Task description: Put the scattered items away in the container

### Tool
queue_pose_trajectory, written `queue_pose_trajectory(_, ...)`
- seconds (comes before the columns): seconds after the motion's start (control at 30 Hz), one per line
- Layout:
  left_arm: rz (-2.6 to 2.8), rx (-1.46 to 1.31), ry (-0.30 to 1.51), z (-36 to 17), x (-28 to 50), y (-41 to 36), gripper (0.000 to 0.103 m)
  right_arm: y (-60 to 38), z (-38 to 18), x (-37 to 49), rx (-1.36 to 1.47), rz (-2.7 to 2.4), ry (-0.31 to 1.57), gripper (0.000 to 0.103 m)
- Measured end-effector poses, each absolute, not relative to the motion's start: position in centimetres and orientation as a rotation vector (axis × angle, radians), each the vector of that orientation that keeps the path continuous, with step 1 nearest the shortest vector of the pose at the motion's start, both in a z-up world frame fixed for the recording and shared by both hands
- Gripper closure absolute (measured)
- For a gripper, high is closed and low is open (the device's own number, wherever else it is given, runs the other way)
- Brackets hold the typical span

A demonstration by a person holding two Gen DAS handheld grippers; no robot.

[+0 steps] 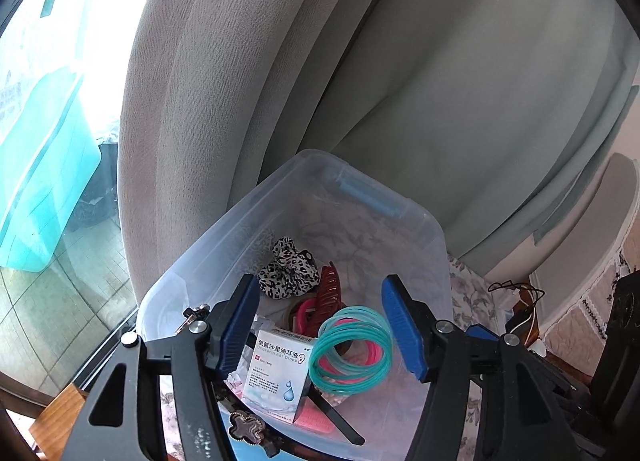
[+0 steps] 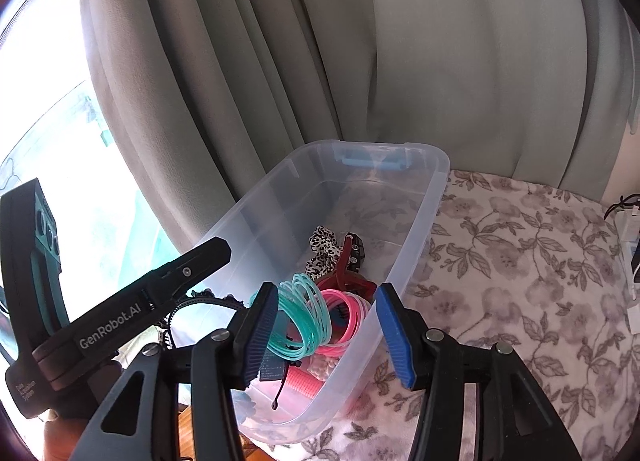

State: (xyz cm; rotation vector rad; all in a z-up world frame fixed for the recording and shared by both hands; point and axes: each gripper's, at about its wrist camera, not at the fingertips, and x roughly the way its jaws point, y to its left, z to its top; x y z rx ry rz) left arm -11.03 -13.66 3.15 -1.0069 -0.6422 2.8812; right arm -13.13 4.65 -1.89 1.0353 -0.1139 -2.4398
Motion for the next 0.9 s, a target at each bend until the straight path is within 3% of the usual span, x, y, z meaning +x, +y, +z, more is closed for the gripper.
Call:
queue_pose_trajectory(0.63, 2.905, -1.095, -0.456, 3.0, -8.6, -12.7, 0.023, 4.8, -0.6, -10.4, 1.092, -2.448, -0.055, 0.038)
queue_pose_trajectory(0.9, 2.906, -1.055, -0.45, 4.2, -6.8, -13.3, 0.014, 5.6, 0.0, -9.6, 1.092, -2.475, -0.062, 0.028)
